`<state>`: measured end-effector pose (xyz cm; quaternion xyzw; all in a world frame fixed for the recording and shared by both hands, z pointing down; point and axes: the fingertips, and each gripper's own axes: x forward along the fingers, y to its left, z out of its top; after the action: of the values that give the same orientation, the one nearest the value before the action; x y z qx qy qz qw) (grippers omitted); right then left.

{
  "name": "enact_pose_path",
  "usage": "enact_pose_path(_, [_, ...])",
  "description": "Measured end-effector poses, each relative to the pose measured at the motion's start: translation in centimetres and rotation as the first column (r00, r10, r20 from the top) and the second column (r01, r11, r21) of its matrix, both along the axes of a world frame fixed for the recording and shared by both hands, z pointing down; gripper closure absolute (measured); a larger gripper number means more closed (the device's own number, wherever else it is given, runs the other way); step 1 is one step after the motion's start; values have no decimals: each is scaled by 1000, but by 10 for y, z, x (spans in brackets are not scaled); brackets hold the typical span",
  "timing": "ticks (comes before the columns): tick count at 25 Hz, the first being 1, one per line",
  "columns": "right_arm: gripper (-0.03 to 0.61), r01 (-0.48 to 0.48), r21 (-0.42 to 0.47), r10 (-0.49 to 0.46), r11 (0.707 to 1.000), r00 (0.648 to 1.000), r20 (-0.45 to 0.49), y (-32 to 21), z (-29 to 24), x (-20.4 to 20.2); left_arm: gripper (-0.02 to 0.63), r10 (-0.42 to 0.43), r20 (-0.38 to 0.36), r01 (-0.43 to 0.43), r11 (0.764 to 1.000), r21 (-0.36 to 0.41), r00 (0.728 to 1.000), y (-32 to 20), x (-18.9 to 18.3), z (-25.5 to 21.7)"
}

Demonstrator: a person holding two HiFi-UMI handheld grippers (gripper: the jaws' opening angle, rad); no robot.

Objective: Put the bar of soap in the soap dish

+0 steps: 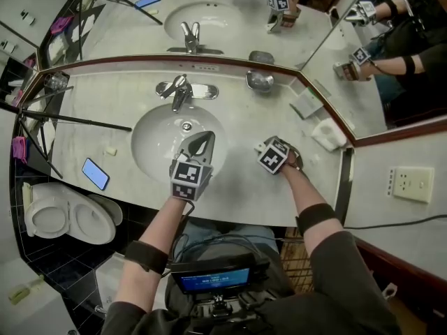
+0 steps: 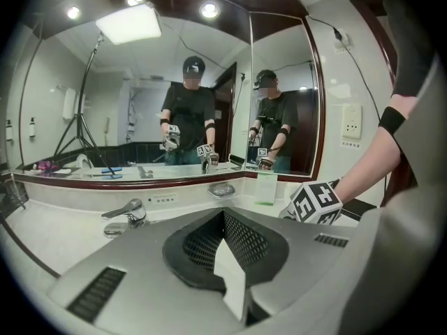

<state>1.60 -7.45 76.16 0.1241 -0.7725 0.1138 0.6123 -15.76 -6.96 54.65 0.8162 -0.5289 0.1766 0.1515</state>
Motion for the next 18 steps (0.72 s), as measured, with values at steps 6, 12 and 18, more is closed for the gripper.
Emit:
enact_pose_path(6, [402,-64,66,57,996,994,98,-13,-41,2,612,18,-9,-17,1000,9,1000,-2,8,-7])
enact_pose_path(12, [402,-214,158,164,964,946,280,-28,-105,13,613,72,-9,-71,997,26,997,-6,26,-15])
enact_pose_path(18, [402,-402,188,257,896,815,520,-23,-164,38,612,98,-6,-98,995,36,995,-5,39,-20])
